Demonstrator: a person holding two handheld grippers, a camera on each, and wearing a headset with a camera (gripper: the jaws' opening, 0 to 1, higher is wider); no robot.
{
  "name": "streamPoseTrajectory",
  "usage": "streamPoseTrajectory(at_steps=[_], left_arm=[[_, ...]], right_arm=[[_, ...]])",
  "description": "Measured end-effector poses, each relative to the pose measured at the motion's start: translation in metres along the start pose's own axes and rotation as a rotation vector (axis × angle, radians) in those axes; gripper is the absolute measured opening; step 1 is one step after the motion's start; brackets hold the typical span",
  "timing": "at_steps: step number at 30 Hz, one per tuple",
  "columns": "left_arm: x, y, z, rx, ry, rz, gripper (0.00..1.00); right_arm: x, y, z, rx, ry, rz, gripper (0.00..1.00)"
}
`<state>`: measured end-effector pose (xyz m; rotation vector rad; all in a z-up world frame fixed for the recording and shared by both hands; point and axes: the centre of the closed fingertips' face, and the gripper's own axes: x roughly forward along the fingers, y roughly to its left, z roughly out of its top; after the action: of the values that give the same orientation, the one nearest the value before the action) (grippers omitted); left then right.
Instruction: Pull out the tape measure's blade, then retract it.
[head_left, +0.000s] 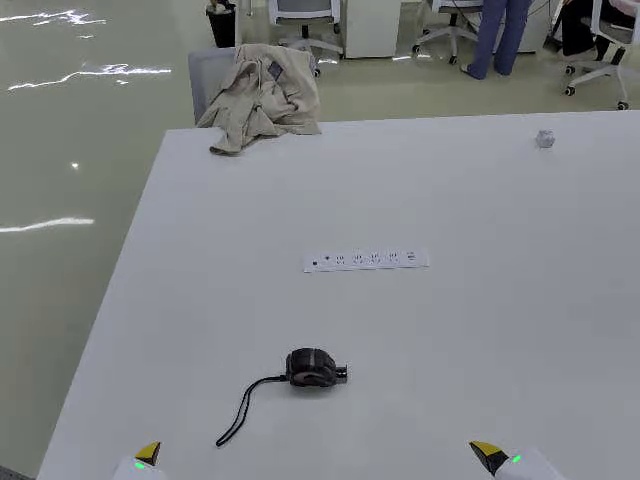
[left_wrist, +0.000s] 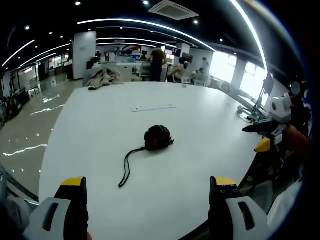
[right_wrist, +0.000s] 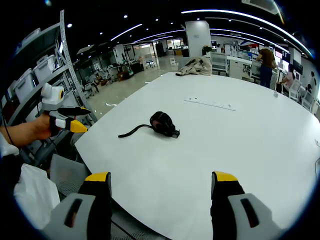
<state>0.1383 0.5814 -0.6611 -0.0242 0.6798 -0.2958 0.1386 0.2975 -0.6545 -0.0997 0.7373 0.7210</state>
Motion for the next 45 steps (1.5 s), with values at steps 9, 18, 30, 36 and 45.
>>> streamPoseTrajectory(at_steps=[9,18,30,36,45], left_arm=[[0.013,0.001,0.0,0.001,0.019,-0.017,1.0],[0.024,-0.001,0.003,0.012,0.022,-0.03,0.99],[0.041,-0.008,0.013,0.076,0.022,-0.064,0.98],[0.052,-0.009,0.02,0.11,0.012,-0.082,0.96],[0.072,-0.014,0.023,0.161,0.024,-0.113,0.94]], right_arm=[[0.012,-0.006,0.006,-0.007,0.003,0.008,0.84],[0.024,-0.006,0.006,-0.029,0.022,0.027,0.83],[0.042,-0.01,0.011,-0.075,0.035,0.056,0.81],[0.052,-0.014,0.012,-0.09,0.041,0.061,0.79],[0.066,-0.019,0.014,-0.117,0.058,0.07,0.78]])
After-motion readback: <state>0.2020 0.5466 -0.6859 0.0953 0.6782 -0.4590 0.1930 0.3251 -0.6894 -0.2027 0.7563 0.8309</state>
